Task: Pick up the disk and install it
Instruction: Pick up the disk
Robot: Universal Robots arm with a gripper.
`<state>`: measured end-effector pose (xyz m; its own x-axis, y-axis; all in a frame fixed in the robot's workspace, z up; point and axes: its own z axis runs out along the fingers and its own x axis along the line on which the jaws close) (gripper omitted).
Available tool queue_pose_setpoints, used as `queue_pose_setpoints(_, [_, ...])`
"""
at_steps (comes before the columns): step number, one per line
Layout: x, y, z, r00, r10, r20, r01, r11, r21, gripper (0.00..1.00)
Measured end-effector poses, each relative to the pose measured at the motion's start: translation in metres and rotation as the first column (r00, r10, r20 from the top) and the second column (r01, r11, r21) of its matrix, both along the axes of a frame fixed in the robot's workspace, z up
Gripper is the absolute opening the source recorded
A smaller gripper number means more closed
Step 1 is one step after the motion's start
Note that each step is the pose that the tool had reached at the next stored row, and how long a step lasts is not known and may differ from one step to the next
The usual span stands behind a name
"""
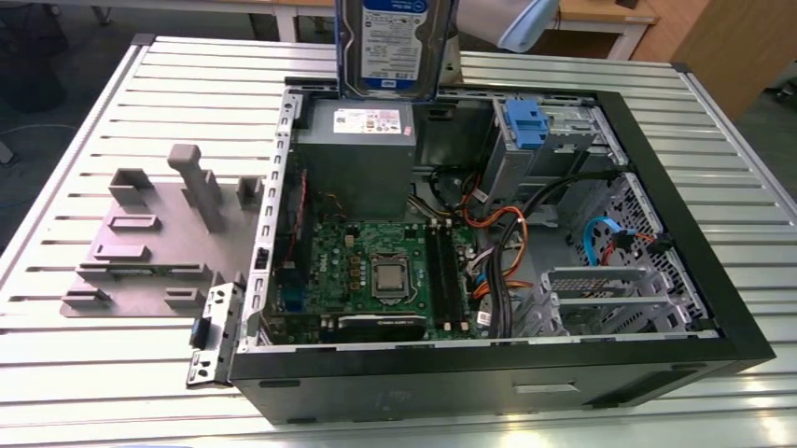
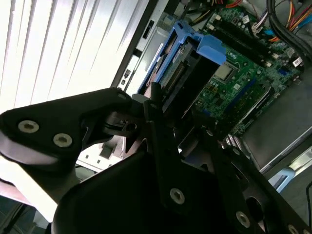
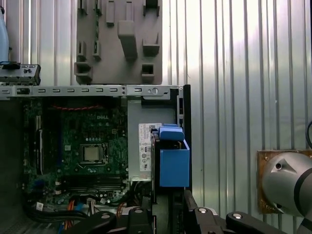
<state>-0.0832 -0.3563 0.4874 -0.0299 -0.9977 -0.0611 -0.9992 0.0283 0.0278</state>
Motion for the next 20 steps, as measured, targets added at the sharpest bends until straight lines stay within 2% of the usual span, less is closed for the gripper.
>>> queue_pose_setpoints(5, [0.0156, 0.0000, -0.0001, 1.0000, 0.000, 0.0001, 0.000, 1.0000, -0.0006, 0.35])
queue_pose_setpoints(17, [0.0430, 0.0000, -0.0001, 1.0000, -0.001, 0.0000, 0.001, 1.0000, -0.0013, 0.35])
queue_pose_setpoints(20, [0.0470, 0.0000, -0.0002, 1.0000, -0.001, 0.0000, 0.001, 1.0000, -0.0012, 0.35])
